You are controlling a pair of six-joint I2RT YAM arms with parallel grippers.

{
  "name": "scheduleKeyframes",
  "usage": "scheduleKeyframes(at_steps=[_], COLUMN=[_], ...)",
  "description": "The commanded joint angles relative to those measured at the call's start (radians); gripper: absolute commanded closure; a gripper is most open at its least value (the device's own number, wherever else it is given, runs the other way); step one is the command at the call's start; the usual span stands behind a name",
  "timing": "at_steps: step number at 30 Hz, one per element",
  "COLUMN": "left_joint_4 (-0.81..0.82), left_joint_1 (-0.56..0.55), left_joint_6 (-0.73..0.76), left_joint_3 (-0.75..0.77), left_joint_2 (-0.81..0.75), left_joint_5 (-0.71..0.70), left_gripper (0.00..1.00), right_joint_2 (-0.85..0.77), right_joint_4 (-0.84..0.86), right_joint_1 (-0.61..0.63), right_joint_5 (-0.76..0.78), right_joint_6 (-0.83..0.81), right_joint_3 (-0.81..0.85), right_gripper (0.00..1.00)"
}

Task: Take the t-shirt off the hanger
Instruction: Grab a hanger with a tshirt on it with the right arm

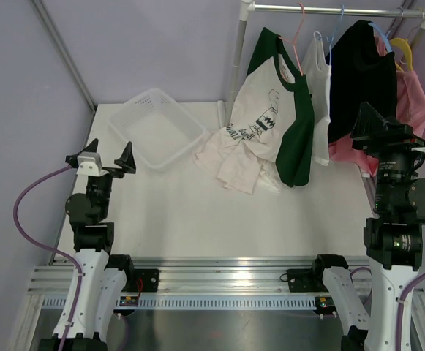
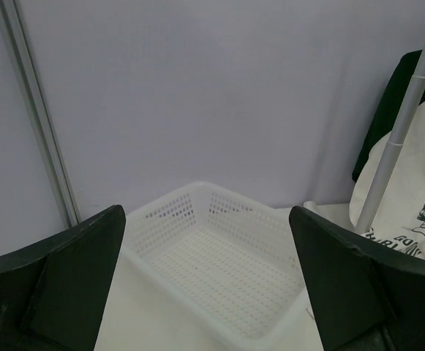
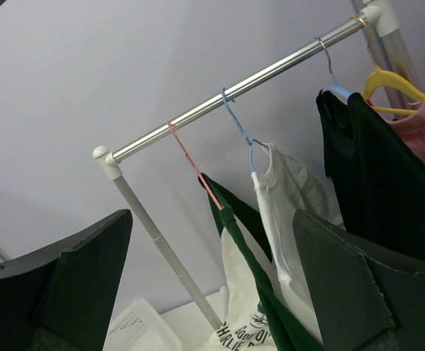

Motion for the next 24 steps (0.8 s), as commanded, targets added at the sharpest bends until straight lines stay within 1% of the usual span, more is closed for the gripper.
scheduleKeyframes(at_steps=[1, 3, 6, 11, 14, 16, 18, 19, 20, 24], left_joint_4=[0.065, 0.016, -0.015, -0.036, -0.056, -0.075, -0.101, -0.109, -0.127, -0.133], left_joint_1=[0.003, 0.005, 0.003, 0.003, 0.005, 0.003, 0.003, 0.003, 0.005, 0.003], left_joint_6=[0.088, 0.083, 0.077, 0.077, 0.071, 0.065, 0.048, 0.048, 0.018, -0.059], left_joint_3=[0.015, 0.035, 0.055, 0.069, 0.082, 0.096, 0.115, 0.122, 0.141, 0.158], left_joint_2=[-0.004, 0.0, 0.002, 0.0, -0.001, -0.004, -0.004, 0.0, 0.002, 0.0], left_joint_5=[0.052, 0.05, 0.058, 0.093, 0.099, 0.093, 0.051, 0.038, 0.032, -0.015], left_gripper=[0.01, 0.01, 0.01, 0.01, 0.01, 0.01, 0.01, 0.01, 0.01, 0.01], right_joint_2=[0.004, 0.019, 0.059, 0.155, 0.252, 0.332, 0.41, 0.437, 0.483, 0.554], right_joint_4=[0.068, 0.075, 0.075, 0.112, 0.112, 0.167, 0.18, 0.18, 0.18, 0.2], right_joint_1=[0.004, 0.004, 0.004, 0.004, 0.004, 0.004, 0.004, 0.006, 0.004, 0.006], right_joint_5=[-0.092, -0.107, -0.113, -0.252, -0.332, -0.399, -0.443, -0.49, -0.515, -0.546], right_joint_6=[-0.05, -0.058, -0.075, -0.084, -0.078, -0.077, -0.083, -0.084, -0.087, -0.08], right_joint_3=[0.013, 0.015, 0.038, 0.067, 0.111, 0.142, 0.189, 0.21, 0.231, 0.291], right_gripper=[0.0, 0.0, 0.0, 0.01, 0.01, 0.0, 0.0, 0.01, 0.01, 0.0])
